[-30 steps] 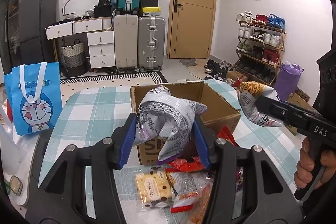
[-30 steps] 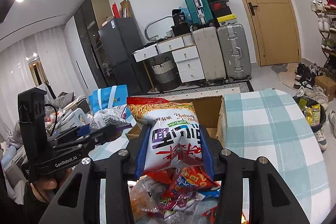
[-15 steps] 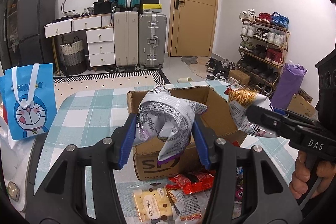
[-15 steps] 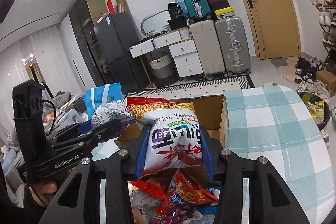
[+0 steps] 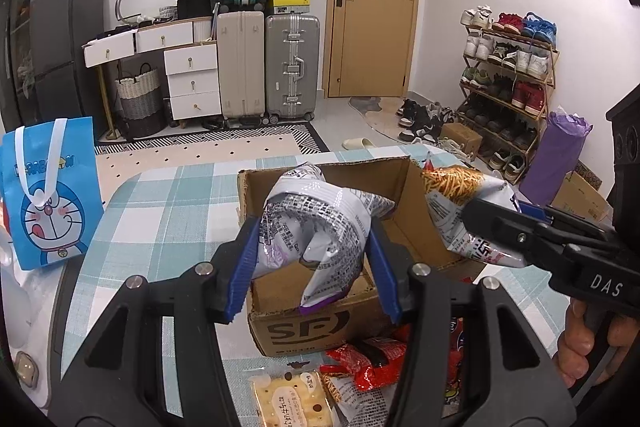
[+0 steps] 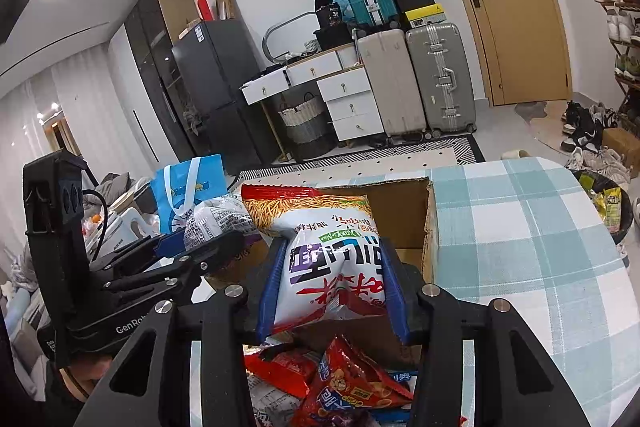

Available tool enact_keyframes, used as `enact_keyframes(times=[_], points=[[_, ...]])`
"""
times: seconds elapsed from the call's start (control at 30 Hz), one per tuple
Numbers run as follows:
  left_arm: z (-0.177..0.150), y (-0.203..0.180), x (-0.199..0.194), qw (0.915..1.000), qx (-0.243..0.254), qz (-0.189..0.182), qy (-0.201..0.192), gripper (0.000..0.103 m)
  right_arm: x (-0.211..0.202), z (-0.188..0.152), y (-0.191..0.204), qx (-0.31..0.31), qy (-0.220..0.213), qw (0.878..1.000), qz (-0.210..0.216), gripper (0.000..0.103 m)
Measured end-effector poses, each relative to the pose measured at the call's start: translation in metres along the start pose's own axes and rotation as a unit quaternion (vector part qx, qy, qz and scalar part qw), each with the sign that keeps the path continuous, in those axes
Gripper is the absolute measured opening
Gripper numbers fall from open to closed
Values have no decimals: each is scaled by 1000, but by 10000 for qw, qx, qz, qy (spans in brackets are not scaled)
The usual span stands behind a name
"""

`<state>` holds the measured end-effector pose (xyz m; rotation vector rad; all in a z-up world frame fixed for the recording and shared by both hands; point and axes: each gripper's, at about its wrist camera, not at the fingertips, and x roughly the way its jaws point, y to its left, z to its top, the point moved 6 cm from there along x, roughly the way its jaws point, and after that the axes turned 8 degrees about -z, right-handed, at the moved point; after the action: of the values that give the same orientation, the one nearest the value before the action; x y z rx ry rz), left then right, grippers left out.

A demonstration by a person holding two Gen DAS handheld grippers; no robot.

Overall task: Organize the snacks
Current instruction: 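Carry both bags over the SF box and open both grippers to drop them, then move the right gripper to the red Oreo pack and grasp it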

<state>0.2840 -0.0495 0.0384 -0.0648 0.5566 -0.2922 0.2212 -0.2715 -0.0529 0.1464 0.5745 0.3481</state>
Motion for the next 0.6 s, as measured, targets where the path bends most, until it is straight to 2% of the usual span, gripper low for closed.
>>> enact_keyframes(times=[0.17,0.23,0.3,0.33,0.37,0.4,0.5,0.57,0.6], points=[[-1,4,3,9999,-100,-39,30,50,1,0,1,-68,-23,10000,-60,47],[-3,3,-1,10000,-71,5,13,54,-4,2,0,-88,-117,9998,-99,50],[-3,3,-4,10000,-19,39,25,63,-10,2,-2,-121,-161,9997,-122,52],[-3,2,-6,10000,5,51,31,74,-16,2,-3,-153,-185,9996,-148,54],[-3,2,-8,10000,20,52,13,81,-19,1,-4,-176,-204,9995,-181,63],[-3,1,-12,10000,22,29,-20,81,-23,0,-6,-188,-222,9994,-211,76],[-9,1,-21,10000,32,-34,21,86,-38,-5,-11,-224,-251,9991,-263,96],[-14,0,-28,10000,12,-42,48,96,-48,-10,-15,-250,-228,9986,-399,102],[-17,-1,-31,10000,3,-44,57,101,-53,-14,-19,-254,-231,9984,-460,102]])
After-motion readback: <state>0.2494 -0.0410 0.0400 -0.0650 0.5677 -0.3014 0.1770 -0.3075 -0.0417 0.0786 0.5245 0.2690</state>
